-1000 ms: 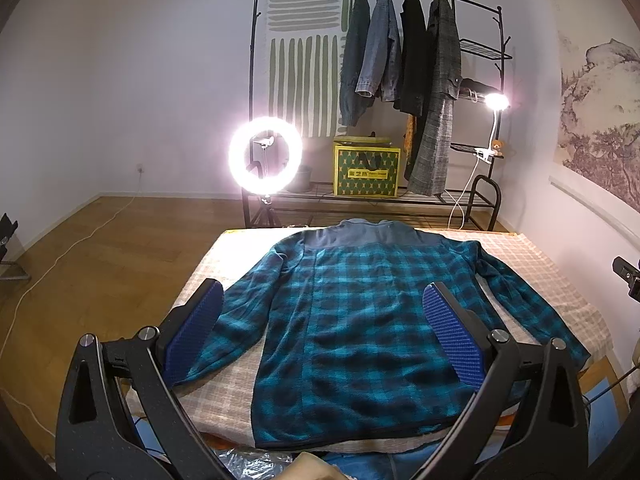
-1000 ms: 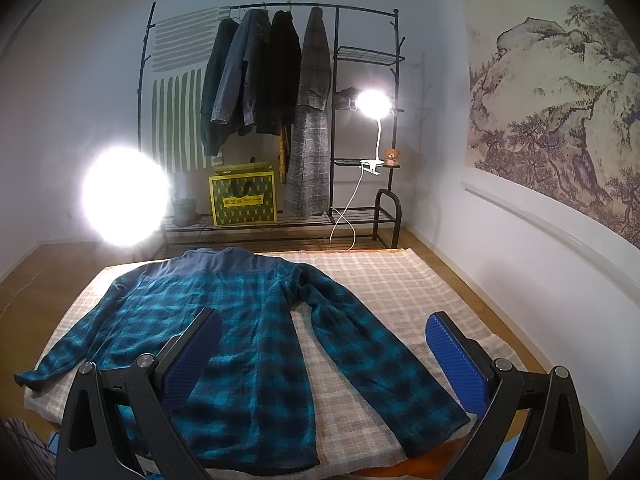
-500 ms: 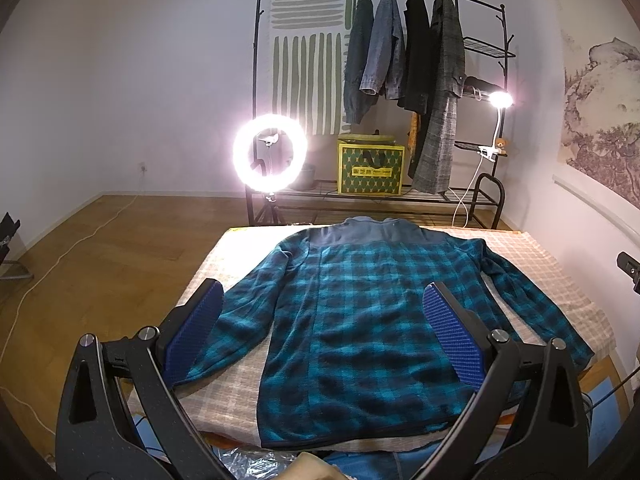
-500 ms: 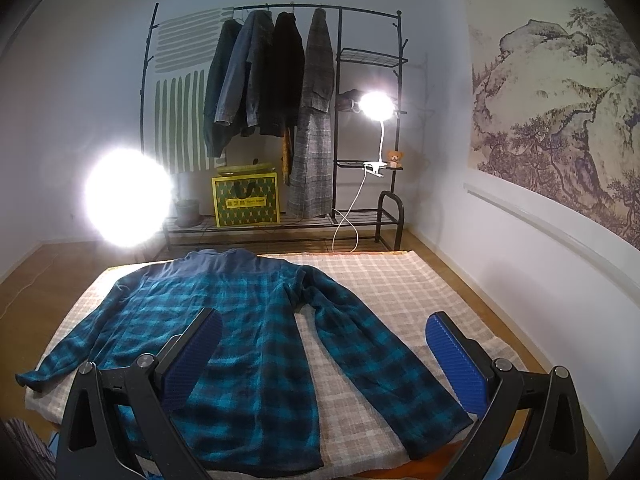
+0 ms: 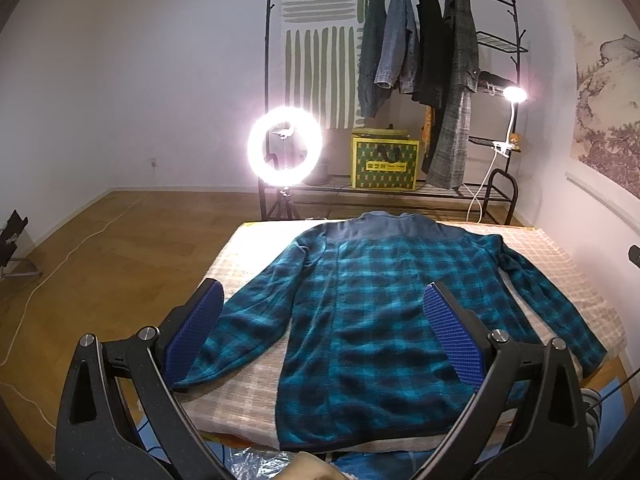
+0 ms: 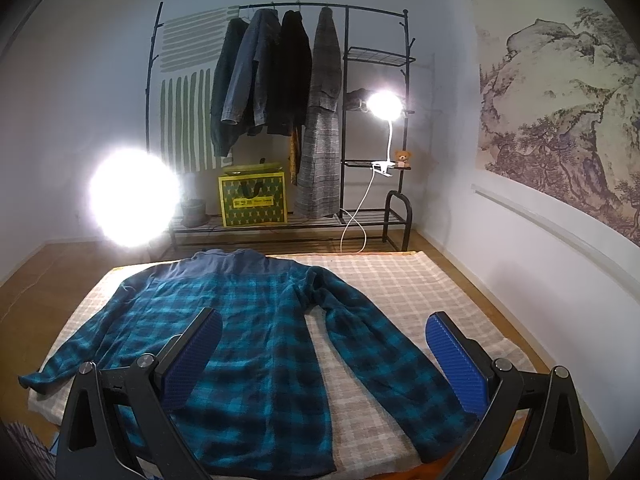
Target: Fold large clothes
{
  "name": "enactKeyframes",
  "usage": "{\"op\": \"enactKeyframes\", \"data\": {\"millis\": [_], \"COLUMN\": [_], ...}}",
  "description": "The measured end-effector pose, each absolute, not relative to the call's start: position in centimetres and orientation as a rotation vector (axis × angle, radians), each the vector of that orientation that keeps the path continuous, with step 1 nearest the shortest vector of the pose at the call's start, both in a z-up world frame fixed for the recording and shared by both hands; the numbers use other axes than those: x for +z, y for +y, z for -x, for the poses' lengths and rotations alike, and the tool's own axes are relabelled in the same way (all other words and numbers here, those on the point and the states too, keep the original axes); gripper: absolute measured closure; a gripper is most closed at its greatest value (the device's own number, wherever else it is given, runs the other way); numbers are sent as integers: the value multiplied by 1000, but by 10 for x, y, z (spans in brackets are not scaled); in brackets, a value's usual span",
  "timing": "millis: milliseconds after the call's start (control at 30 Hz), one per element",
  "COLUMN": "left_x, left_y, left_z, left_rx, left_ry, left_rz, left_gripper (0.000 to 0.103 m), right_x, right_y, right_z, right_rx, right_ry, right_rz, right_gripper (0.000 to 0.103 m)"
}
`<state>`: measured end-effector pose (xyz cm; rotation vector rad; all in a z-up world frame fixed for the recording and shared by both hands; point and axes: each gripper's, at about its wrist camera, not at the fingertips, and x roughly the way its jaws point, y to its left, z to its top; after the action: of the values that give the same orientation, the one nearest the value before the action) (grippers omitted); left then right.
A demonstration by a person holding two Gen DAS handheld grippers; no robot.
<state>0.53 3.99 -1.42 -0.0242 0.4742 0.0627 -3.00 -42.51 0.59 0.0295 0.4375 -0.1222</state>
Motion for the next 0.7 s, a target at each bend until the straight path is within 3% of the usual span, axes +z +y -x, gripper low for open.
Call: {"op": "enactKeyframes", "data": {"millis": [333,600,700], "left_x": [-43,-90,-116], "left_y": [91,173,223], "left_z": [-24,-55,-72], "left_rx": [95,107,122], "left_ry": [490,584,654], "left_rz": [-6,84,219], "left_gripper": [1,2,15], "right_x": [-6,-21,-25], "right_y": [-410,-393,-388], "right_z": [21,0,-8], "right_rx": [-28,30,53], "right_ry": [352,403,422], "right_rz": [-77,-80,-98], "right_gripper": [0,0,1]}}
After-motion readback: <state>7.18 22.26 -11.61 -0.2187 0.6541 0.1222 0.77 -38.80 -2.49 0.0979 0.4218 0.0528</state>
